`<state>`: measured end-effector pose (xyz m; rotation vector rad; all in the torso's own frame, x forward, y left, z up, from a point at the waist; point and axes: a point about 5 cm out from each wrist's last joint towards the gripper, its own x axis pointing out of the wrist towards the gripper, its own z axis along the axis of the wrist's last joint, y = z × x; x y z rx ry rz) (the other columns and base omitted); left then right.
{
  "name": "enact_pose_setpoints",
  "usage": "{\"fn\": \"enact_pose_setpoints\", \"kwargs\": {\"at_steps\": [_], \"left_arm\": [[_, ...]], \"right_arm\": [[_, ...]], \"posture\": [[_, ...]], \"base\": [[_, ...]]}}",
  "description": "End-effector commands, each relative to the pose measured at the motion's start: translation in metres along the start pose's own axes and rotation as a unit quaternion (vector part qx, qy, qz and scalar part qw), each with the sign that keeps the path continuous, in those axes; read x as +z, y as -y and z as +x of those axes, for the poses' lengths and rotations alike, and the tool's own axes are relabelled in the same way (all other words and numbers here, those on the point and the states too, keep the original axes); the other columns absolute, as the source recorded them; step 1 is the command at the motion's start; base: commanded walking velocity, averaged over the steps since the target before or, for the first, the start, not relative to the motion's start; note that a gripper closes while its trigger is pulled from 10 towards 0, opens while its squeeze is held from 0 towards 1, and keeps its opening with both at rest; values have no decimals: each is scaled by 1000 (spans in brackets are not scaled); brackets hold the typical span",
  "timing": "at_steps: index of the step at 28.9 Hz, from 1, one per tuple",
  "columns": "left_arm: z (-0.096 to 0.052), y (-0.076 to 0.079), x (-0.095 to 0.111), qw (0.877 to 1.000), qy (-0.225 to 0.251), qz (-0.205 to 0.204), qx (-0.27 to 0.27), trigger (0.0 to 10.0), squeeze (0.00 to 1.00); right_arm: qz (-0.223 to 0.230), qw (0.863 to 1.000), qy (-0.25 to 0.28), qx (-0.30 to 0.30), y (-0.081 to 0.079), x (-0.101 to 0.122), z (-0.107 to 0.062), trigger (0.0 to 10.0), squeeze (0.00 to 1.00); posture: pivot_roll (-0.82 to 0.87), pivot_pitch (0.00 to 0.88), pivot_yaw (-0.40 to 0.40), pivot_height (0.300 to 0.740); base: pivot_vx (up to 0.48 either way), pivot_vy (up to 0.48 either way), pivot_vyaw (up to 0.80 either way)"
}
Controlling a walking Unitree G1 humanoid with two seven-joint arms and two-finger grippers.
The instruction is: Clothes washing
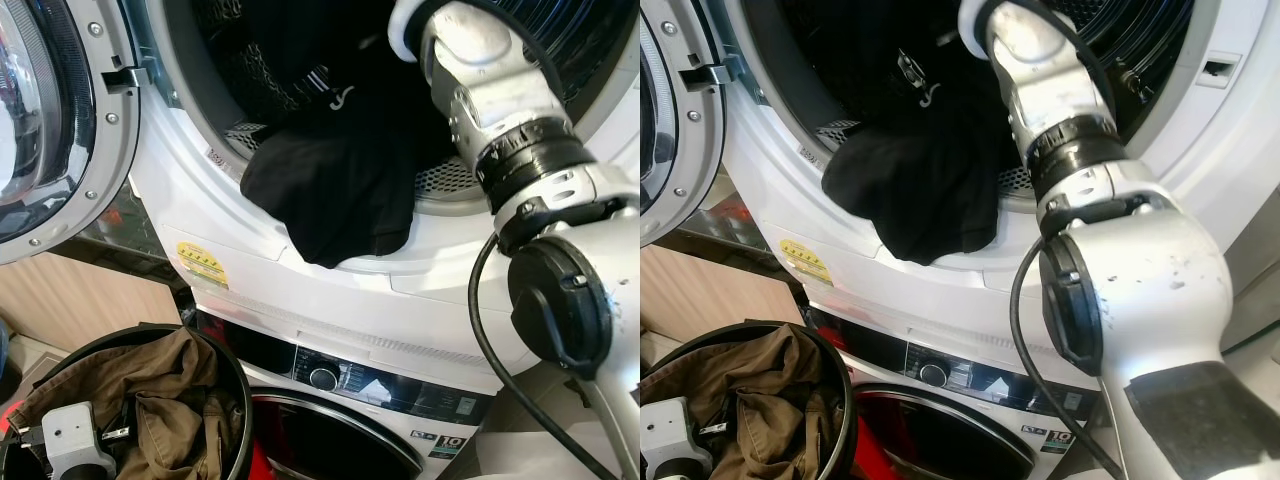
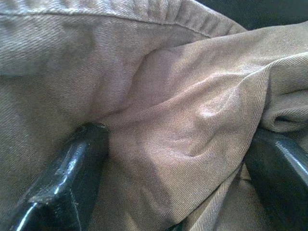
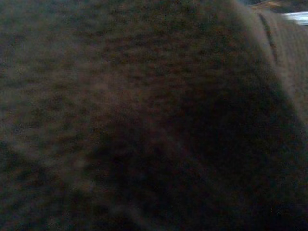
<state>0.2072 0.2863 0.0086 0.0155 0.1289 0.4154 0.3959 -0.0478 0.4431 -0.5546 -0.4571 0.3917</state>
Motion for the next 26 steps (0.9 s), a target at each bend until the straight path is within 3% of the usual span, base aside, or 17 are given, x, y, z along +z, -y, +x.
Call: {"fn": "enact_pose_setpoints", "kwargs": {"at_steps": [1,3,7,10,14,16,19,21,22,24,26], "left_arm": [[-6,-5,-11,999,-33,-1,12,10000,0],[-7,-4,-12,999,-34,-2,11,10000,0],[-7,-2,-13,999,-38,-1,3,10000,0],[-7,-1,-13,999,-39,-2,2,10000,0],[-7,-1,-14,999,-41,-3,0,10000,0],[-7,0,-14,999,-41,-4,-2,10000,0],[-7,1,-14,999,-42,-3,-3,10000,0],[-7,3,-14,999,-43,-4,-8,10000,0],[-7,3,-14,999,-43,-4,-8,10000,0],[-7,3,-15,999,-44,-4,-11,10000,0],[-7,4,-15,999,-45,-4,-12,10000,0]], "right_arm": [[-55,998,6,25,-5,11,2,10000,1000],[-102,994,12,31,-7,14,2,10000,1000],[-132,991,1,20,-6,14,3,10000,1000],[-187,982,-12,20,-6,9,2,10000,1000],[-191,981,-17,14,-4,7,2,10000,1000],[-167,986,-16,22,-6,5,2,10000,1000],[-198,980,-18,26,-7,1,1,10000,1000],[-272,961,-22,39,-11,-6,0,10000,1000],[-272,961,-22,39,-11,-6,0,10000,1000],[-348,936,-36,51,-15,-14,0,10000,1000],[-351,934,-45,55,-16,-18,-1,10000,1000]], "posture": [[58,25,-29,740],[58,28,-28,740],[57,27,-26,740],[59,26,-28,740],[57,23,-27,740],[57,22,-28,740],[56,25,-26,740],[53,23,-23,740],[53,23,-23,740],[50,20,-25,740],[53,18,-27,740]], "base": [[0,0,0],[0,0,0],[0,0,0],[0,0,0],[0,0,0],[0,0,0],[0,0,0],[0,0,0],[0,0,0],[0,0,0],[0,0,0]]}}
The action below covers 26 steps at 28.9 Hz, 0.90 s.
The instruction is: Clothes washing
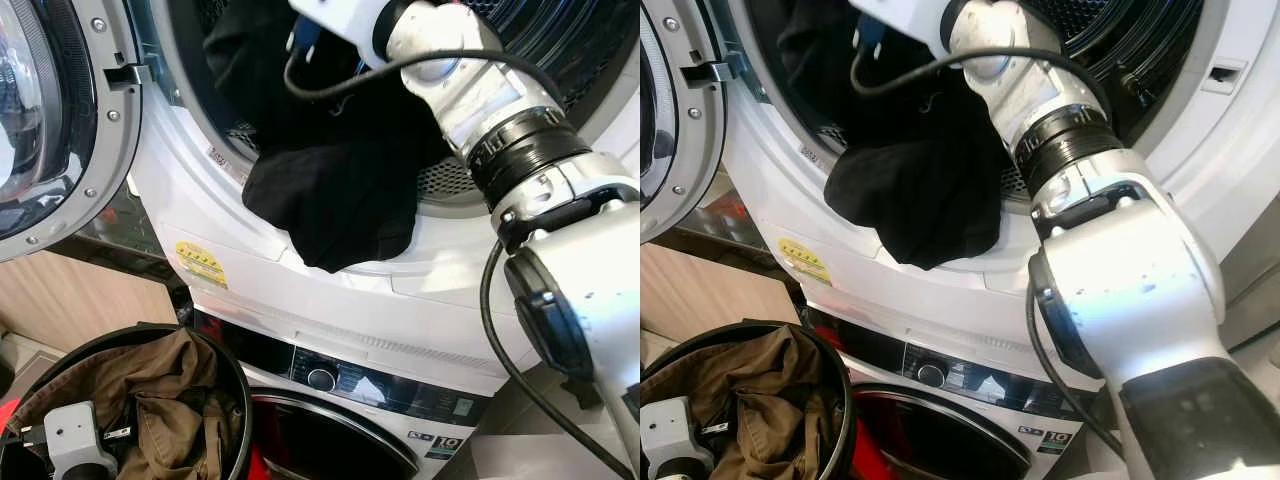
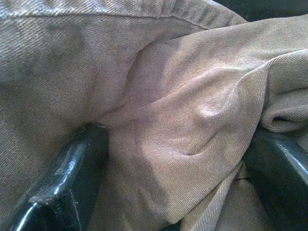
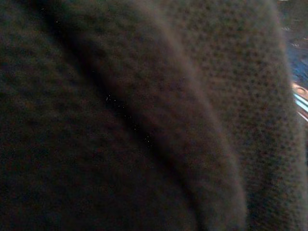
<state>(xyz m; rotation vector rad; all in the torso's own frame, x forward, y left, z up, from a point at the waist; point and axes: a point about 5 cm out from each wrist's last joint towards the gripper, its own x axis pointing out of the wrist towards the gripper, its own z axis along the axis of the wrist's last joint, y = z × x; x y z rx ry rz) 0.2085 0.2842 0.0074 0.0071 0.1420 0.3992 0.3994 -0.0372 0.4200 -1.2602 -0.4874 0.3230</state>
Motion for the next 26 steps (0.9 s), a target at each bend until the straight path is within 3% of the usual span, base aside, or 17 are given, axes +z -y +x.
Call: {"fn": "enact_pose_setpoints", "kwargs": {"at_steps": [1,4,6,7,8,11,13,15,16,17,18,20,22,23,26], "left_arm": [[-8,2,-14,999,-38,-3,-4,10000,0],[-8,4,-15,999,-39,-3,-8,10000,0],[-8,6,-15,999,-41,-4,-9,10000,0],[-8,6,-15,999,-41,-4,-9,10000,0],[-8,6,-16,999,-42,-4,-9,10000,0],[-9,7,-16,999,-43,-5,-8,10000,0],[-9,7,-17,999,-44,-6,-6,10000,0],[-9,7,-17,999,-44,-6,-6,10000,0],[-9,7,-17,999,-44,-7,-5,10000,0],[-10,8,-17,999,-43,-7,-7,10000,0],[-10,8,-17,999,-43,-7,-7,10000,0],[-10,8,-17,999,-43,-8,-9,10000,0],[-10,7,-17,999,-43,-9,-10,10000,0],[-10,7,-16,999,-43,-9,-10,10000,0],[-9,8,-16,999,-43,-8,-11,10000,0]], "right_arm": [[-13,1000,-12,1,1,-6,-2,10000,1000],[-15,999,-34,-12,1,-12,-2,10000,1000],[39,997,-64,-22,1,-22,-3,10000,1000],[39,997,-64,-22,1,-22,-3,10000,1000],[114,989,-86,-46,1,-33,-6,10000,0],[160,980,-99,-69,3,-40,-8,10000,0],[296,945,-106,-90,1,-50,-11,10000,0],[296,945,-106,-90,1,-50,-11,10000,0],[342,929,-108,-92,-2,-54,-12,10000,0],[409,912,-32,-1,-15,-32,-4,10000,0],[409,912,-32,-1,-15,-32,-4,10000,0],[416,900,68,109,-24,-3,-1,10000,0],[420,903,45,77,-19,-6,0,10000,0],[428,904,-1,13,-13,-20,-2,10000,0],[452,884,-81,-89,-5,-48,-9,10000,0]], "posture": [[53,18,-27,740],[56,14,-29,740],[59,12,-30,740],[59,12,-30,740],[65,10,-36,740],[65,11,-37,740],[66,14,-39,740],[66,14,-39,740],[66,14,-39,740],[63,23,-36,740],[63,23,-36,740],[64,24,-35,740],[55,30,-30,740],[55,30,-30,740],[58,20,-35,740]], "base": [[0,0,0],[0,0,0],[0,0,0],[0,0,0],[0,0,0],[0,0,0],[0,0,0],[0,0,0],[0,0,0],[0,0,0],[0,0,0],[0,0,0],[0,0,0],[0,0,0],[0,0,0]]}}
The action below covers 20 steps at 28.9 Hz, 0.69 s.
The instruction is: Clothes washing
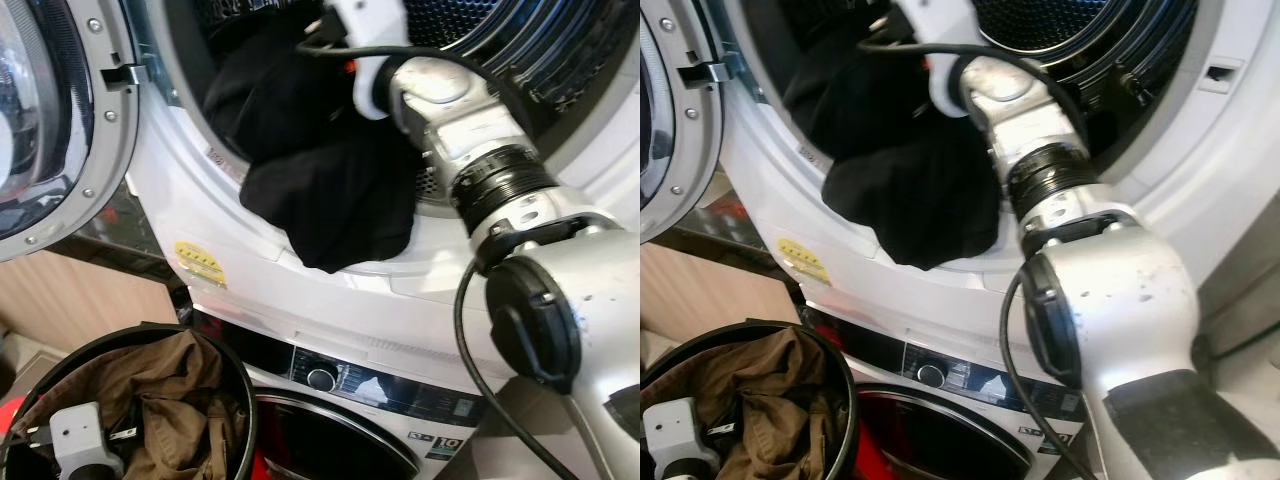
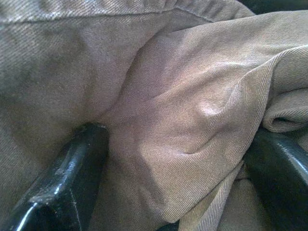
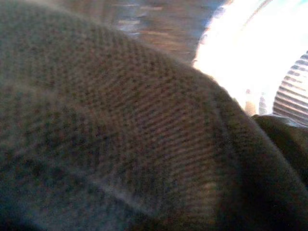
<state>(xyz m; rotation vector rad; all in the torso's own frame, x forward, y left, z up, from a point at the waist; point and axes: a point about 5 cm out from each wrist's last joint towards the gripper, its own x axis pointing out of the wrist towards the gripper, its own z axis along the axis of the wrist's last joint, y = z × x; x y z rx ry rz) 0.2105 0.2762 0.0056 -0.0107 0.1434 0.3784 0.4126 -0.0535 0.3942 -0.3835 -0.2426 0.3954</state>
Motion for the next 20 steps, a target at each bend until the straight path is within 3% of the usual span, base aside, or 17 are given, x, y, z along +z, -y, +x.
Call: {"fn": "enact_pose_setpoints", "kwargs": {"at_steps": [1,2,3,4,5,7,8,9,12,16,20], "left_arm": [[-8,0,-15,999,-41,-1,0,10000,0],[-8,0,-14,999,-40,-1,0,10000,0],[-7,0,-14,999,-39,-2,0,10000,0],[-7,0,-14,999,-39,-2,0,10000,0],[-7,0,-13,999,-36,-3,0,10000,0],[-6,1,-12,999,-36,-3,0,10000,0],[-6,1,-12,999,-36,-3,-1,10000,0],[-6,1,-12,999,-36,-2,-1,10000,0],[-7,1,-12,999,-36,-2,-1,10000,0],[-7,1,-13,999,-38,-1,-5,10000,0],[-7,2,-13,999,-40,-2,-9,10000,0]], "right_arm": [[23,996,-10,-81,27,-2,-6,10000,0],[44,997,-10,-68,25,-4,-6,10000,0],[65,998,8,0,12,2,-3,10000,0],[65,998,8,0,12,2,-3,10000,0],[59,989,49,126,-11,16,-2,10000,0],[71,997,21,-6,16,6,-4,10000,0],[65,994,-1,-88,34,-3,-9,10000,0],[63,989,-16,-131,44,-11,-12,10000,0],[67,989,-24,-133,45,-17,-13,10000,0],[54,998,-13,-5,11,-21,-5,10000,0],[33,999,-11,26,2,-25,-3,10000,0]], "posture": [[58,20,-35,740],[59,20,-35,740],[61,25,-33,740],[61,25,-33,740],[61,33,-28,740],[56,30,-27,740],[63,26,-32,740],[63,25,-33,740],[61,27,-32,740],[52,37,-22,740],[45,39,-17,740]], "base": [[0,0,0],[0,0,0],[0,0,0],[0,0,0],[0,0,0],[0,0,0],[0,0,0],[0,0,0],[0,0,0],[0,0,0],[0,0,0]]}}
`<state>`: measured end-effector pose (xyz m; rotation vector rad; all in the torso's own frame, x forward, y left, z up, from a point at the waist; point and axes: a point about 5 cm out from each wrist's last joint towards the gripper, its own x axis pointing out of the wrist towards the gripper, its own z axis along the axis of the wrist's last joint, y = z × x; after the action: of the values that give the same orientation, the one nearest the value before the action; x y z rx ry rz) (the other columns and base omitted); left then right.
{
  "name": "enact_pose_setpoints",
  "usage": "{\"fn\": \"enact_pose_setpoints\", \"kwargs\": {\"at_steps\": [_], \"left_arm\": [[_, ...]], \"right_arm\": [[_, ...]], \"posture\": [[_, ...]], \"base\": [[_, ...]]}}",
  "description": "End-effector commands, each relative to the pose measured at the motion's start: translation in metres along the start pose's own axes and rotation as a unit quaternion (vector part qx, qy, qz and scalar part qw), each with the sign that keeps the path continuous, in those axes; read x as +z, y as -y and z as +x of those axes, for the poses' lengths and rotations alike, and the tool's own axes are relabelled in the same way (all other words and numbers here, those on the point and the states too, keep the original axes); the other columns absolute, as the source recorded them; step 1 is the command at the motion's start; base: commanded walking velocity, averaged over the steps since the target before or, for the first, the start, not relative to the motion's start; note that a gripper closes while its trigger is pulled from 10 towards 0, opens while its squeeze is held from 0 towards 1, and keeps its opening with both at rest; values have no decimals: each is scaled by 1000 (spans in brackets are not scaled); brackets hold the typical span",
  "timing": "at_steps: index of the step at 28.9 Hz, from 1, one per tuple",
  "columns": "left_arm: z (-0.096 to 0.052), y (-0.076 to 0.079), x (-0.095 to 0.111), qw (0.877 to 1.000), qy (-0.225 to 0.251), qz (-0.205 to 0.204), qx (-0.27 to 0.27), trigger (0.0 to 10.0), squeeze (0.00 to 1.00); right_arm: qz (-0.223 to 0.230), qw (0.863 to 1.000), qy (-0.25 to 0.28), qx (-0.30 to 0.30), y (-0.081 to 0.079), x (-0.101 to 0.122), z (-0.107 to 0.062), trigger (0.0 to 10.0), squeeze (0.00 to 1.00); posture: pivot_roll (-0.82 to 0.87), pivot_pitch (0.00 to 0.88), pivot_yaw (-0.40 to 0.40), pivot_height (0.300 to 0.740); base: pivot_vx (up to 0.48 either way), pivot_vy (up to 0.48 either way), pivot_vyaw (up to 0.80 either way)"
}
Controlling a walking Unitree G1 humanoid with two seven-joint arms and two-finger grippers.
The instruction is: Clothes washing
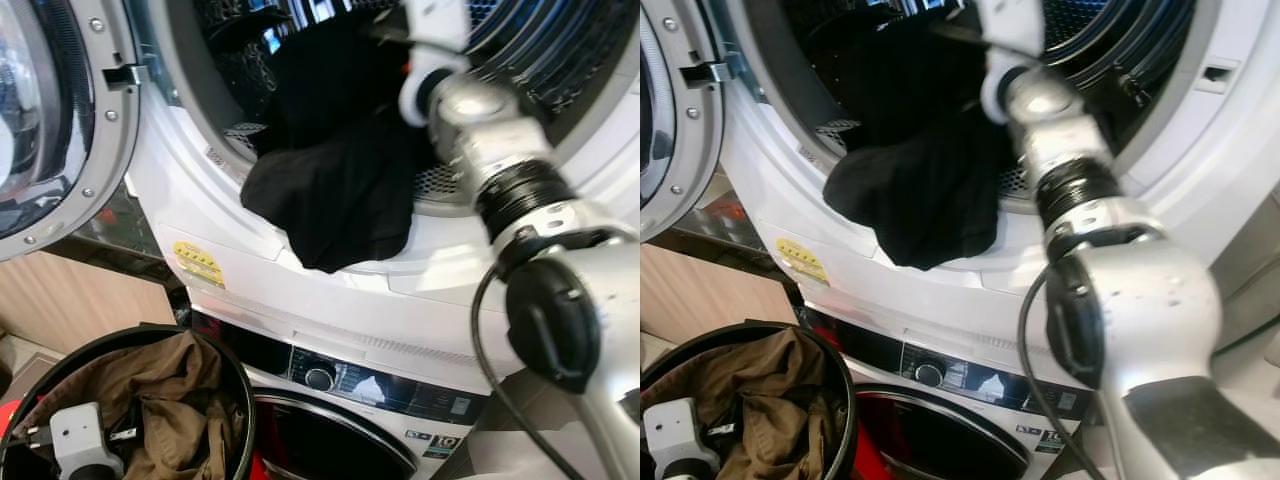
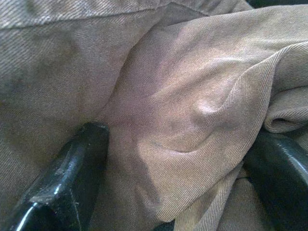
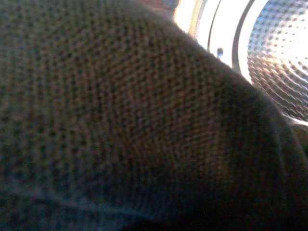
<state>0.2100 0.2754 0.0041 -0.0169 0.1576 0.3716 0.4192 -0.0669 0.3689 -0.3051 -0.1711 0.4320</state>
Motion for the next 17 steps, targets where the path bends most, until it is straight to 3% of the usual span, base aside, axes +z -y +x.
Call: {"fn": "enact_pose_setpoints", "kwargs": {"at_steps": [1,8,10,11,13,14,16,17], "left_arm": [[-7,2,-12,999,-32,0,-6,10000,0],[-7,3,-12,999,-33,-1,-9,10000,0],[-7,4,-12,999,-33,-2,-9,10000,0],[-7,4,-12,999,-33,-2,-9,10000,0],[-7,4,-12,999,-33,-2,-9,10000,0],[-7,4,-12,999,-33,-2,-9,10000,0],[-7,3,-13,999,-35,-1,-8,10000,0],[-7,3,-13,999,-35,-1,-8,10000,0]], "right_arm": [[-18,1000,12,9,-2,4,0,10000,0],[-10,998,52,28,-3,20,-1,10000,0],[-27,998,53,24,-1,21,-1,10000,0],[-60,997,52,10,2,22,-2,10000,0],[-72,996,52,-2,4,23,-2,10000,0],[-97,994,54,-11,7,24,-3,10000,0],[-197,977,70,-33,8,33,-4,10000,0],[-197,977,70,-33,8,33,-4,10000,0]], "posture": [[46,38,-18,740],[41,37,-16,740],[42,36,-17,740],[41,35,-16,740],[41,35,-16,740],[38,32,-15,740],[28,30,-11,740],[28,30,-11,740]], "base": [[0,0,0],[0,0,0],[0,0,0],[0,0,0],[0,0,0],[0,0,0],[0,0,0],[0,0,0]]}}
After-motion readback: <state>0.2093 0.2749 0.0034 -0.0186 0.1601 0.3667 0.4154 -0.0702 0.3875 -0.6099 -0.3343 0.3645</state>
